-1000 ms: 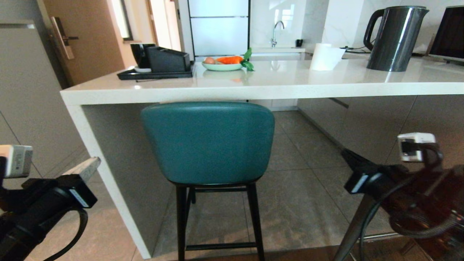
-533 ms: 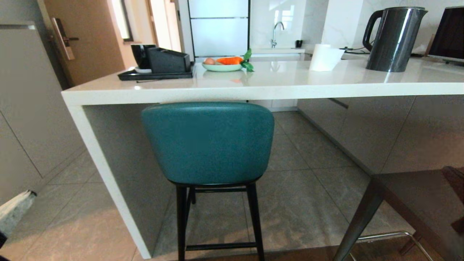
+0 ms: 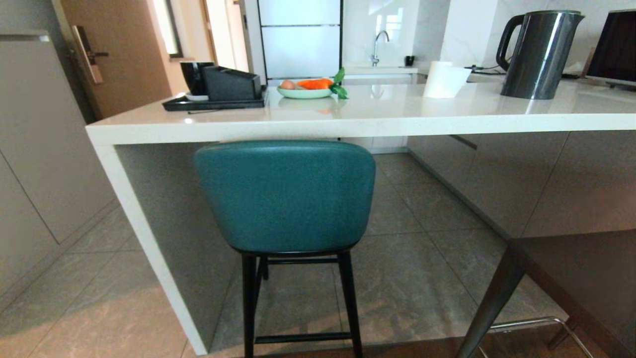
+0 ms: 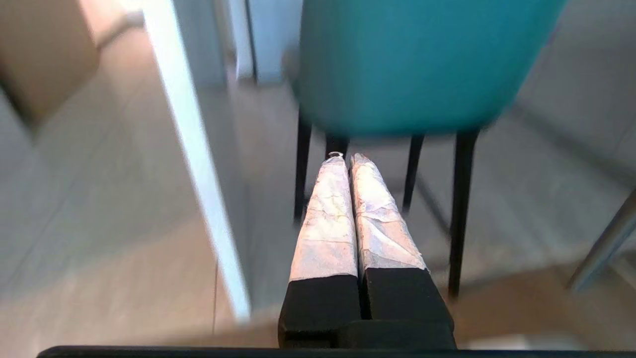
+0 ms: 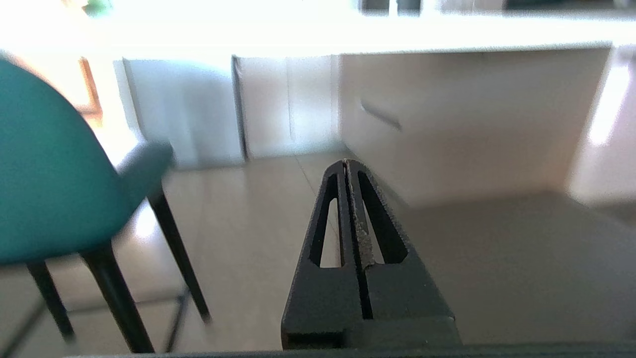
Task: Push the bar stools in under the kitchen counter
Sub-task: Push the gray chair back under the dining table
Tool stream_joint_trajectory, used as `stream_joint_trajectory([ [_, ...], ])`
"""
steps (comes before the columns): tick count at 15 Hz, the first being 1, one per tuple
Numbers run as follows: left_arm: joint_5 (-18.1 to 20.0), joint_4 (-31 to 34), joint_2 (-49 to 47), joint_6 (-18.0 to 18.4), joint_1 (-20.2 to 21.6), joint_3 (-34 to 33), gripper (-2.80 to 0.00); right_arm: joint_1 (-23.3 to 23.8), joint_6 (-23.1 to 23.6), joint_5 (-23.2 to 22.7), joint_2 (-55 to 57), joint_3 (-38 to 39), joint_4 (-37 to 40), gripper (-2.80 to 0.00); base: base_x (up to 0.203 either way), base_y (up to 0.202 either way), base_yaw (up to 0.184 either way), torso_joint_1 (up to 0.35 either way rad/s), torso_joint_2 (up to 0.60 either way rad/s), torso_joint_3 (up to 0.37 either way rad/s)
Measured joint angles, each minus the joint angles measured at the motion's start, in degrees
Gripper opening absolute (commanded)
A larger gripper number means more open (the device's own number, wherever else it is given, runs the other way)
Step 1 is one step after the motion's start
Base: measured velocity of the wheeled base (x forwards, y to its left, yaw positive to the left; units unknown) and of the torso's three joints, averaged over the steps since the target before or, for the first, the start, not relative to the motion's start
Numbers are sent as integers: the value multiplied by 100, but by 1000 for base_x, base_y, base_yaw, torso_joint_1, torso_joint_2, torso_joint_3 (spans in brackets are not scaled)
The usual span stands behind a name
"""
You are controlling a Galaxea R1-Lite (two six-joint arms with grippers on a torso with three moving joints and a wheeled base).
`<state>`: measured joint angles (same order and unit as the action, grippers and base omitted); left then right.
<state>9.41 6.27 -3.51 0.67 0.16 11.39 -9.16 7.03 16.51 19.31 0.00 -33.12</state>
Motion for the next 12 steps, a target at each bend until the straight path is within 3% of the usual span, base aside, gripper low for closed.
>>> stream_joint_trajectory([
  [2, 6, -34, 216, 123, 5, -441, -280, 68, -488, -442, -220, 0, 972, -280, 0, 0, 0, 0, 0, 0],
  [4, 283, -126, 305, 84, 5, -610, -280, 90, -848, -871, -310, 0, 1771, -280, 0, 0, 0, 0, 0, 0],
  [6, 321, -100, 341, -67, 5, -644, -280, 98, -847, -1364, -354, 0, 2140, -280, 0, 0, 0, 0, 0, 0],
  [8, 309, -137, 353, -1, 6, -658, -280, 101, -595, -1847, -373, 0, 2030, -280, 0, 0, 0, 0, 0, 0],
  [10, 338, -134, 358, -26, 9, -663, -280, 103, -217, -1587, -380, 0, 1554, -280, 0, 0, 0, 0, 0, 0],
  [12, 371, -129, 361, -128, 9, -665, -280, 143, 88, -978, -380, -21, 1237, -280, 0, 0, 0, 0, 0, 0],
])
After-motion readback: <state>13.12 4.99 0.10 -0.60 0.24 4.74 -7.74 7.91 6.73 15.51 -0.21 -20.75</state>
